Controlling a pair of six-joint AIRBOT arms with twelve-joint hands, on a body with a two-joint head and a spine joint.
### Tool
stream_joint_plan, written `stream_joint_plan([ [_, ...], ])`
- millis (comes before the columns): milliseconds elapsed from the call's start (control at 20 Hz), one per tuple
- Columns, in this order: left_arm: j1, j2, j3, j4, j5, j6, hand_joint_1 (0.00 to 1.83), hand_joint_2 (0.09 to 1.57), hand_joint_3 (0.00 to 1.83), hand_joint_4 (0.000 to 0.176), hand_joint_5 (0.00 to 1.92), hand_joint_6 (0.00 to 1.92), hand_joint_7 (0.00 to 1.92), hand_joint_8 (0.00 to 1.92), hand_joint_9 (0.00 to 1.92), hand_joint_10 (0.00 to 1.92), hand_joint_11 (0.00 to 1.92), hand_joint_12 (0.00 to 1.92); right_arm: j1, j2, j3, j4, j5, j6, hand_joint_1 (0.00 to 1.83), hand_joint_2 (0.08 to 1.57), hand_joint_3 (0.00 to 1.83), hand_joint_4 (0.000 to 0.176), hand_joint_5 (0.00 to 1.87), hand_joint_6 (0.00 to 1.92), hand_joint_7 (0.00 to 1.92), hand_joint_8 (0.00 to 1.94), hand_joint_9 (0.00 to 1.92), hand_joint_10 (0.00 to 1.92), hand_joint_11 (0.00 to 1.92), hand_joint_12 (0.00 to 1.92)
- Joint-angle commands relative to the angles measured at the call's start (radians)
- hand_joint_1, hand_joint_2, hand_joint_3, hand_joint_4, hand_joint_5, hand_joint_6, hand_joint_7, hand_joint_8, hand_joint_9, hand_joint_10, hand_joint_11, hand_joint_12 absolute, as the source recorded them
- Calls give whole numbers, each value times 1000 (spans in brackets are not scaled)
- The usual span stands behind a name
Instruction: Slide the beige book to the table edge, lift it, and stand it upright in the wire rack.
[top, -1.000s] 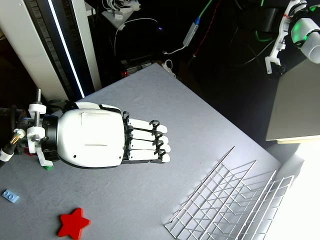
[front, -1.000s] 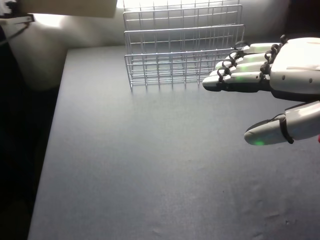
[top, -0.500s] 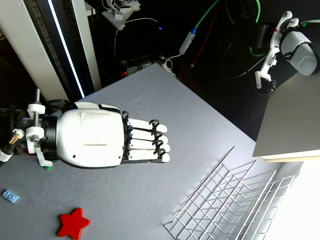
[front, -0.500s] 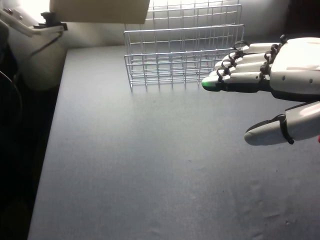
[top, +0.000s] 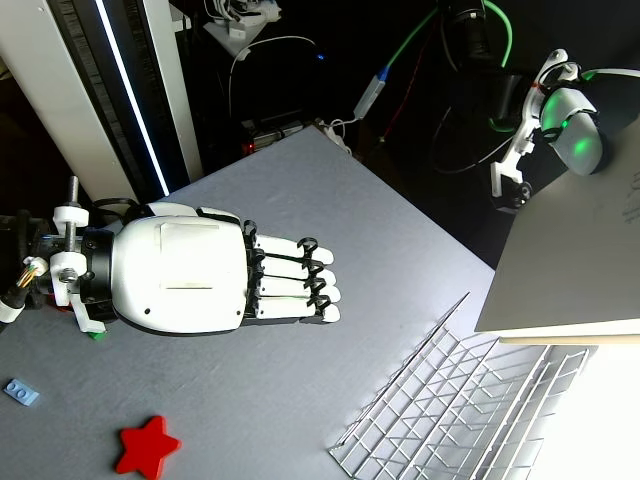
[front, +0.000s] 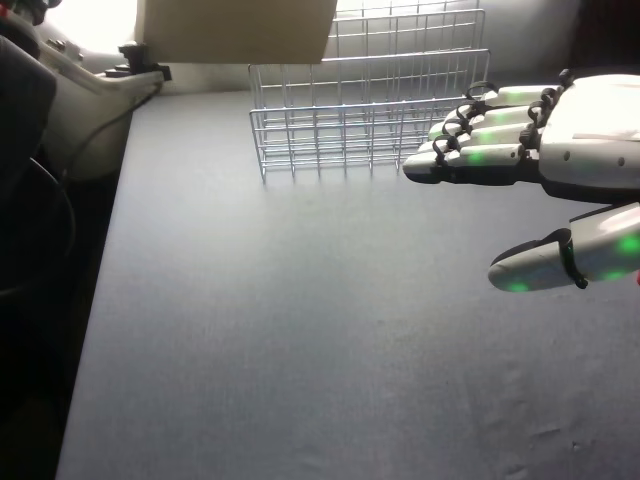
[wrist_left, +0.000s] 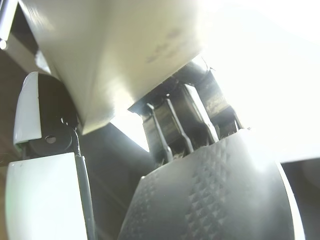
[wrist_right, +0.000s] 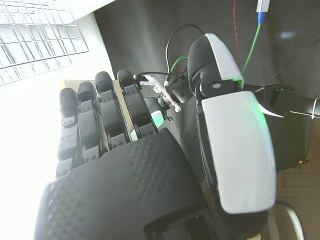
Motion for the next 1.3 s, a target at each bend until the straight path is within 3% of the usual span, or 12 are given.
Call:
stream_joint_plan([
  [0,0,12,-10,17,-129,-14,1215,1220,0,0,732,1170,862,1473,809,1718,627,1921,12,6,1,48,68,2,106,1195,2,0,99,0,159,0,139,0,0,414],
  [150,2,3,-17,17,-130,-15,1211,1227,2,0,723,1187,845,1499,784,1734,634,1921,12,6,1,48,68,1,116,1190,0,0,113,3,158,1,145,2,0,421],
  [350,-21,-62,61,18,-133,-64,1218,1215,0,0,751,1141,862,1474,802,1720,641,1921,13,6,1,48,68,0,81,1197,1,0,122,7,160,2,129,0,0,417],
  [650,-36,-118,118,22,-134,-92,1217,1217,2,0,739,1169,859,1471,787,1715,615,1921,13,6,1,48,70,-1,114,1193,0,0,132,4,166,2,150,5,0,389],
  [850,-20,-144,147,36,-139,-141,1219,1214,0,0,745,1149,869,1462,818,1695,633,1921,13,6,1,48,70,-2,132,1186,0,0,141,1,173,1,150,0,0,473],
  [950,-14,-159,164,38,-150,-160,1218,1214,0,0,753,1142,861,1473,804,1709,648,1921,13,6,1,48,70,-2,143,1189,1,0,135,2,135,1,128,1,0,402],
  [1250,18,-207,219,40,-180,-212,1211,1229,1,0,726,1178,835,1514,768,1736,607,1921,14,6,1,48,70,-2,124,1196,1,0,135,2,168,7,146,8,0,451],
])
